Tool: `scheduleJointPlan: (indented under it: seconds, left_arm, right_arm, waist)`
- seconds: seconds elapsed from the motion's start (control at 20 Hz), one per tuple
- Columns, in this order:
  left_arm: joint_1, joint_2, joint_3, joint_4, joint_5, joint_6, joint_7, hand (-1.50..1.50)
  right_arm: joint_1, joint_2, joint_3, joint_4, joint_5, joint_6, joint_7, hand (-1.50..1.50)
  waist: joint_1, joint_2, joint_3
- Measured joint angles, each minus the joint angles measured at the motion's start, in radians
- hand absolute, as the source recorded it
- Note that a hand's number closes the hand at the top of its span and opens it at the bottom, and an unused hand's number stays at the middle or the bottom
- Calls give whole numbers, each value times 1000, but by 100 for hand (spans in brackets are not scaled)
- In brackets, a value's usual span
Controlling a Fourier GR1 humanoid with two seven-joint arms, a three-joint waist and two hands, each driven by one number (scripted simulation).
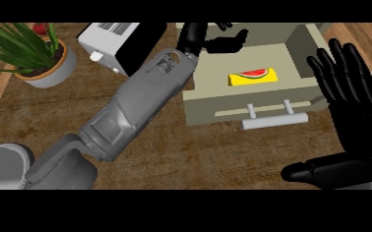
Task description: Pick up the cup, place it into the drawer and close the drawer
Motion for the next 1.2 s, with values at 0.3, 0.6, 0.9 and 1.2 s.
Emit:
scheduleJointPlan:
  seconds: [0.3, 0.6, 0.9, 1.2]
  left_arm:
    - [1, 0, -21, -23, 66, 2, -25, -150]
    - [-6, 0, 16, -71, 153, -32, -96, -150]
    - [18, 1, 67, -141, 211, -70, -127, -150]
    - [99, 69, 115, -264, 222, -70, -101, -150]
  right_arm:
    - [-8, 14, 3, 14, -12, 3, -19, -150]
    - [-6, 14, -9, 3, -78, 15, 12, -150]
    - [38, -23, -54, -9, -139, 68, 5, 150]
    - [62, -97, -47, -33, -97, 139, 7, 150]
  waist:
    - [2, 2, 0]
    - [23, -5, -1]
    - [70, -18, -1]
    - [111, -29, -2]
